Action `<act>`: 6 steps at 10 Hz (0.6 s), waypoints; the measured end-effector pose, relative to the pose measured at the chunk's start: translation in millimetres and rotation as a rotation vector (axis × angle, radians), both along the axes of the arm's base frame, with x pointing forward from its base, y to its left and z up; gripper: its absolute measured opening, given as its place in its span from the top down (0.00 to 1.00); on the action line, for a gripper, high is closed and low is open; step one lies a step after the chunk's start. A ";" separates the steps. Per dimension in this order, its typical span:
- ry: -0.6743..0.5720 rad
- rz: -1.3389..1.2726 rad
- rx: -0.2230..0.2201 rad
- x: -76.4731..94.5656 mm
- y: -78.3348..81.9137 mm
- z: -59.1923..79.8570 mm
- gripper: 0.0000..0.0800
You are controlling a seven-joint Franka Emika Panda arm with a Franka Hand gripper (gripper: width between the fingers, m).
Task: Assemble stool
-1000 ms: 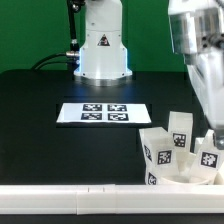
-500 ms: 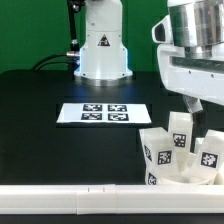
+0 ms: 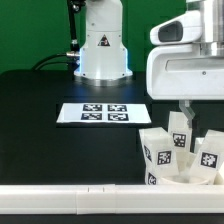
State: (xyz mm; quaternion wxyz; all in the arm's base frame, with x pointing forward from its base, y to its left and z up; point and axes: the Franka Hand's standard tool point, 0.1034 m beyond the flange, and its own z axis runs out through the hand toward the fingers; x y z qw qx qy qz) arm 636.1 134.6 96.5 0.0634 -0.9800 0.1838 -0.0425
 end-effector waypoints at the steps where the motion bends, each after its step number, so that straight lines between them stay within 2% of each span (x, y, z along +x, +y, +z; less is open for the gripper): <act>1: -0.008 0.075 -0.014 0.4 -2.8 -0.3 0.19; 2: -0.018 0.172 -0.029 0.7 -4.8 -0.5 0.19; 4: -0.031 0.634 -0.092 0.4 -13.1 -2.0 0.19; 5: -0.017 0.782 -0.104 0.9 -10.8 -1.9 0.19; 6: -0.086 0.735 -0.127 6.1 -9.1 4.4 0.19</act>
Offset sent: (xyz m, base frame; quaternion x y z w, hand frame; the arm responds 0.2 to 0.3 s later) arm 0.0048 0.0117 0.0034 0.0247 -0.0201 -0.4786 0.8775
